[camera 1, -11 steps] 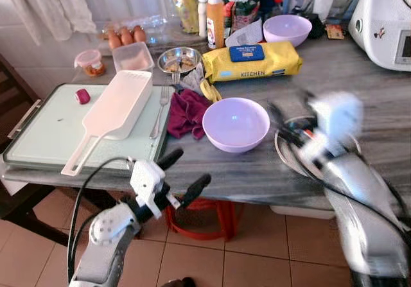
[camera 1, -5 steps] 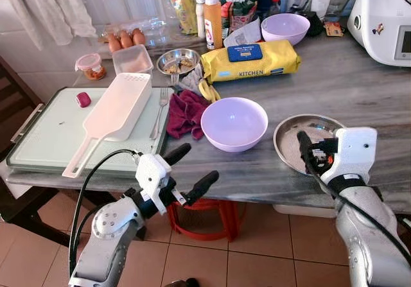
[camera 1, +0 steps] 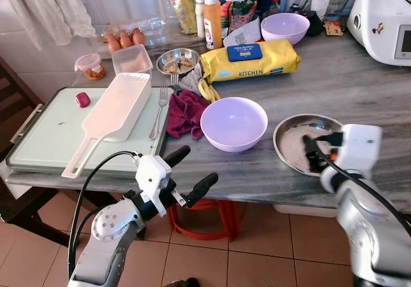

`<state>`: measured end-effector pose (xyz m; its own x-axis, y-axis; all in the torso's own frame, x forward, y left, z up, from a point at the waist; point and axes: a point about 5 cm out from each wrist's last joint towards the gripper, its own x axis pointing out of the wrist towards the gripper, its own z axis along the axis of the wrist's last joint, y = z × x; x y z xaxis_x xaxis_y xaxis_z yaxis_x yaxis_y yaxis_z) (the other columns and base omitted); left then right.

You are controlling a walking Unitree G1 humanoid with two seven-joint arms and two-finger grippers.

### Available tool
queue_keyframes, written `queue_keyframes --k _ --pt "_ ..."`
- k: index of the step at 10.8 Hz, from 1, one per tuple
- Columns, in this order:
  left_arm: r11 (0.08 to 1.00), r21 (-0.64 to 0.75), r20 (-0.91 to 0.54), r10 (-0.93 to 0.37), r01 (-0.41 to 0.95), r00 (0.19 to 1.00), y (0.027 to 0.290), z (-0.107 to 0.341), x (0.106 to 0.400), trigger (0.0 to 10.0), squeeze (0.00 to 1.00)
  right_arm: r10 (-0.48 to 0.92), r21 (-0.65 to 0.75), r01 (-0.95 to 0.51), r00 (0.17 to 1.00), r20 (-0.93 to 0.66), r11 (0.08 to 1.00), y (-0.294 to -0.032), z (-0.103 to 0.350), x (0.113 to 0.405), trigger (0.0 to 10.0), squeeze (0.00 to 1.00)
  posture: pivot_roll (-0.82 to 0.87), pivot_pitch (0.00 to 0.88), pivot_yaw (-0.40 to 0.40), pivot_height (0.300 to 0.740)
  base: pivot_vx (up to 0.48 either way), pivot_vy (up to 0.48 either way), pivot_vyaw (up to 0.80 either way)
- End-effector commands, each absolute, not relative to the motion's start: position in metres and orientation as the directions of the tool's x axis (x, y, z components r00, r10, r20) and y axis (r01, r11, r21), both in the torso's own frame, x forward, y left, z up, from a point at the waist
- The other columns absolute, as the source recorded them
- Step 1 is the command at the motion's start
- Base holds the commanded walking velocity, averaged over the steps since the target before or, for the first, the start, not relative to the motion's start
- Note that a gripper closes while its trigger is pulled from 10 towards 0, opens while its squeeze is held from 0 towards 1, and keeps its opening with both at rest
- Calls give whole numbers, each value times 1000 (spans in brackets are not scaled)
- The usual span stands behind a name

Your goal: Setting the table

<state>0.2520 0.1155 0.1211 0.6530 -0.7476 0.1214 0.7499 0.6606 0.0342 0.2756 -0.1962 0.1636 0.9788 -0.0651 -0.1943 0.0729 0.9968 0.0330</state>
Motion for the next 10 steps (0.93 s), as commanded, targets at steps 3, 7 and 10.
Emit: queue_keyframes --k 3,7,10 --pt "664 33 96 -746 747 659 119 115 249 10000 0 -7 78 28 966 -257 997 -187 160 282 10000 0 -111 143 128 740 0 0 0" --pt "674 32 86 -738 738 670 120 112 248 10000 0 55 138 -12 948 -312 990 -179 157 289 10000 0 -103 142 119 740 0 0 0" --pt "676 33 78 -736 736 672 121 110 247 10000 0 84 144 -36 937 -340 989 -173 154 291 10000 0 -100 142 120 740 0 0 0"
